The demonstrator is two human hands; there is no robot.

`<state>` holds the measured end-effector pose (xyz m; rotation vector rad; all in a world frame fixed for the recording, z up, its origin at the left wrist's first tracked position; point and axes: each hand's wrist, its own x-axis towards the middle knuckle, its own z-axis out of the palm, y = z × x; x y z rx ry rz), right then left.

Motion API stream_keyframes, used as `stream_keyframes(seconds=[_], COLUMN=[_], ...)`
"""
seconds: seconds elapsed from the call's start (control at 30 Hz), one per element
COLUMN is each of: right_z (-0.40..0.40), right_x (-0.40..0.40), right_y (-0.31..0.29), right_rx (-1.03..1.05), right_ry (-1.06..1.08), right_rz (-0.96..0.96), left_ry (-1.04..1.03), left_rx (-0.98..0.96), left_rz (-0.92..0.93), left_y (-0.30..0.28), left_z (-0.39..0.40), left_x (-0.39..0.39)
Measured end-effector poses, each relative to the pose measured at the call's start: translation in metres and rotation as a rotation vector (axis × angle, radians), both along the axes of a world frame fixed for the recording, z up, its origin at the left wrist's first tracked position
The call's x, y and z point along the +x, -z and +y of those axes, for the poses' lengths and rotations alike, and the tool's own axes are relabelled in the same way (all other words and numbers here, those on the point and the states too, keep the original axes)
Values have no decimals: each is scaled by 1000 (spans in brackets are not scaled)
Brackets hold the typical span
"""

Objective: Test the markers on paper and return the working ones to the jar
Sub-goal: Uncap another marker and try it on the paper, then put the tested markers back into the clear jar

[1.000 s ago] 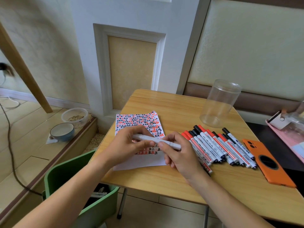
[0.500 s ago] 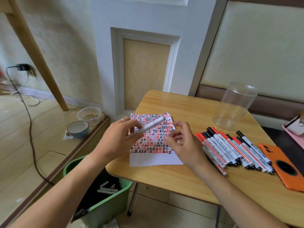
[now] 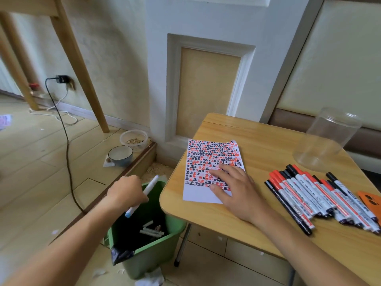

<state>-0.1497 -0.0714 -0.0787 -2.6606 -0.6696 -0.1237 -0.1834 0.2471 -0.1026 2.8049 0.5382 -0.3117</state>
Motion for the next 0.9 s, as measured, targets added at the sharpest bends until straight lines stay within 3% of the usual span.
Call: stream_keyframes(seconds=[0.13,0.3,0.57,0.67,0.73,0.9], right_z=[1,1,-6,-24,-41,-81], right_x=[-1,-1,-5,-6,-7,-12], right_y=[0,0,-9,-18,-24,-27], right_rx=[-11,-14,81,59,-26,-265], right_ry=[-2,-4,-17,91,210,463], right_rz=[-4,-1,-11,-141,-229,-139], left_ry=[10,-28,3,63,142,389], left_rx=[63,2,-95,-120,-170,-239], left_rz=[38,-44,-579,-747,-756,-712], left_y=[21,13,-32,-42,-45,-34], left_z=[6,-2,-76,-109,-131,-186], left_x=[2,15,37,42,45,46])
